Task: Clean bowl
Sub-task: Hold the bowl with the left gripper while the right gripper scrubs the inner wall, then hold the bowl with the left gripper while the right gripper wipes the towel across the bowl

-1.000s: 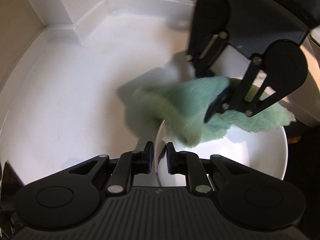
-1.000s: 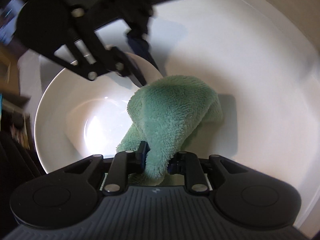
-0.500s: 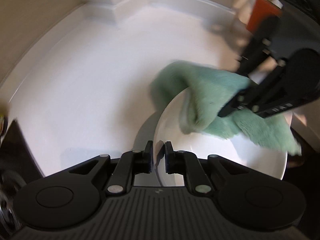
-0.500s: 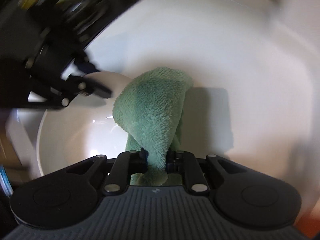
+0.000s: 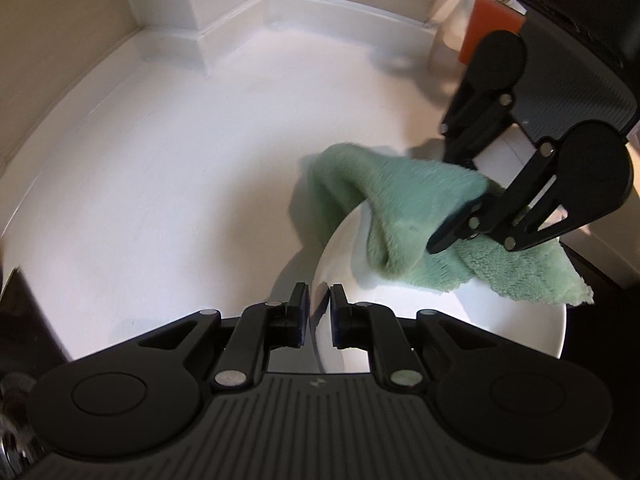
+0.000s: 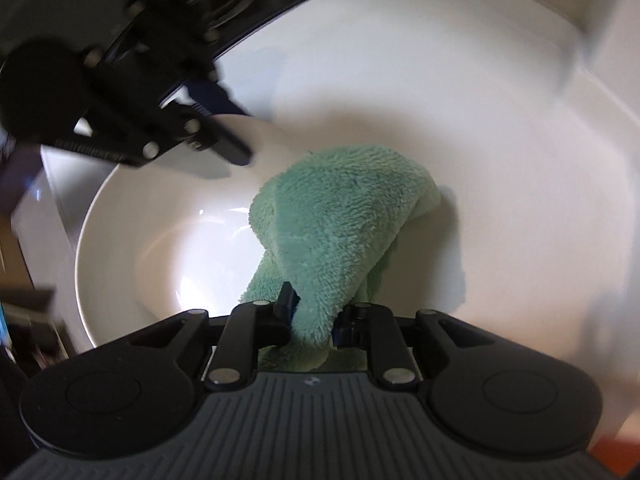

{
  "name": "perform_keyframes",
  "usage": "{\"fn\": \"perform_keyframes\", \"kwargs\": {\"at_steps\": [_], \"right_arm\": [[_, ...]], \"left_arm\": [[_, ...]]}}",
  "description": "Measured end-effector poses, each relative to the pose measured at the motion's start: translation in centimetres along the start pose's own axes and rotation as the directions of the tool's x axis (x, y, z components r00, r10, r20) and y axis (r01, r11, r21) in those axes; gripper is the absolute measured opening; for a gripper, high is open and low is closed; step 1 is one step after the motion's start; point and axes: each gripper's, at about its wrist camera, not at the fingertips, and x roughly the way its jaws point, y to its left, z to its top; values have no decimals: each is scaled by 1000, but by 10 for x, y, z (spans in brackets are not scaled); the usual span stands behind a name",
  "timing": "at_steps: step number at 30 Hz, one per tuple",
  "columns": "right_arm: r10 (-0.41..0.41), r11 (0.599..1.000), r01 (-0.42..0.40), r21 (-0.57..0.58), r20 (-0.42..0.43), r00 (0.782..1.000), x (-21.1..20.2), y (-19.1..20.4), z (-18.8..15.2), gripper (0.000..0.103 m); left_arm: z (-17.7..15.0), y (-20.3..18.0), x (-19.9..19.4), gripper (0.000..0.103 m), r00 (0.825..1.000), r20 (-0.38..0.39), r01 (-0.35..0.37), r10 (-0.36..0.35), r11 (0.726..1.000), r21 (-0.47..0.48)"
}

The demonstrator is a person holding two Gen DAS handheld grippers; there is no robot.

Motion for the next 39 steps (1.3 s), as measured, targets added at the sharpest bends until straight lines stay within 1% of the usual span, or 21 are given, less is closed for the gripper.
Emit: {"fn": "perform_keyframes", "kwargs": {"at_steps": [4, 5, 7, 8, 10, 12, 14, 16, 17, 19, 20, 23, 25, 26, 27, 29, 31, 33, 35, 37, 39], "right_arm": [[15, 988, -16, -154, -13, 1000, 3, -3, 20, 14], [17, 984, -19, -180, -13, 1000, -1, -4, 16, 15], [38, 974, -35, -224, 7, 999, 0, -10, 27, 13], [49, 975, -44, -216, 16, 999, 1, -14, 31, 12], [88, 990, -82, -118, 49, 995, 3, -27, 38, 12], [81, 997, -79, -21, 70, 994, 4, -32, 37, 12], [55, 994, -62, 87, 86, 995, 3, -33, 32, 11], [11, 976, -32, 216, 102, 995, -2, -32, 18, 10], [-1, 966, -27, 256, 108, 994, -4, -31, 13, 10], [-22, 921, -36, 388, 142, 990, -12, -29, -7, 11], [-26, 904, -41, 425, 152, 988, -11, -27, -11, 12], [-40, 876, -45, 480, 167, 985, -12, -17, -29, 13], [-42, 892, -30, 450, 148, 988, -6, -10, -25, 13], [-42, 900, -25, 436, 143, 989, 6, -7, -9, 13], [-38, 917, -18, 399, 133, 990, 7, -7, -7, 13], [-33, 948, -3, 317, 107, 994, -2, -11, -13, 13], [-25, 983, 11, 182, 75, 997, -2, -9, -5, 14], [-4, 996, -1, 90, 52, 999, 1, -10, 4, 14], [22, 999, -21, -39, 29, 999, 2, -10, 12, 15], [39, 993, -36, -112, 19, 999, 3, -12, 18, 15], [52, 987, -47, -153, 29, 998, 5, -15, 25, 15]], "left_arm": [[7, 2, 7, 13, 1000, -18, -18, 18, 1000, -25], [8, 3, 8, 12, 1000, -22, -23, 22, 999, -31], [12, 4, 12, 11, 999, -31, -32, 30, 999, -43], [13, 4, 13, 11, 999, -36, -36, 35, 998, -49], [17, 5, 17, 11, 998, -45, -46, 43, 997, -61], [20, 6, 20, 11, 997, -54, -55, 51, 996, -73], [17, 3, 18, 12, 995, -56, -88, 83, 992, -93], [14, -1, 17, 12, 991, -57, -124, 118, 986, -111], [11, -3, 15, 12, 989, -55, -142, 136, 983, -120], [8, -5, 14, 12, 989, -50, -145, 140, 980, -135], [6, -7, 13, 12, 989, -46, -147, 142, 979, -144], [5, -12, 11, 12, 990, -41, -138, 133, 982, -130], [4, -14, 10, 12, 992, -38, -125, 121, 985, -120], [4, -15, 10, 12, 993, -36, -119, 115, 986, -115], [4, -15, 8, 12, 993, -31, -115, 112, 987, -113], [5, -11, 4, 12, 996, -2, -91, 91, 990, -110], [9, -6, 3, 12, 998, -4, -60, 60, 993, -99], [14, -2, 5, 13, 999, -17, -29, 28, 996, -82], [20, 1, 10, 13, 999, -45, -3, 1, 999, -50], [24, 1, 14, 12, 998, -66, 1, -3, 999, -32], [25, 3, 17, 10, 997, -71, -9, 5, 998, -55]]}}
